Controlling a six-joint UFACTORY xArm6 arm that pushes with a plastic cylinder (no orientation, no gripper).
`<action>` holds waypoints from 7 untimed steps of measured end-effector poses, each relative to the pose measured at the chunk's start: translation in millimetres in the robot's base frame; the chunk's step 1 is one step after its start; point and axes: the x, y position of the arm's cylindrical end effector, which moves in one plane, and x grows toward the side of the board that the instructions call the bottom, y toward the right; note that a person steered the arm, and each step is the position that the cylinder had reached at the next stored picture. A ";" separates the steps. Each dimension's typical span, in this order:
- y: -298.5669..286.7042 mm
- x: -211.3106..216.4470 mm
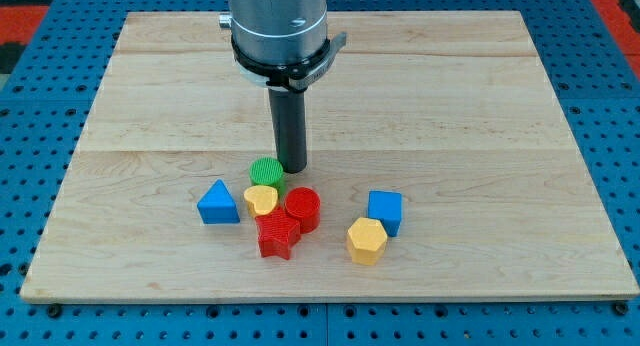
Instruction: Point at red star
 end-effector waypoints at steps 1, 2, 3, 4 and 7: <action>0.3 0.0; 0.3 -0.9; -0.3 -2.4; -0.3 -2.4; -5.2 -16.5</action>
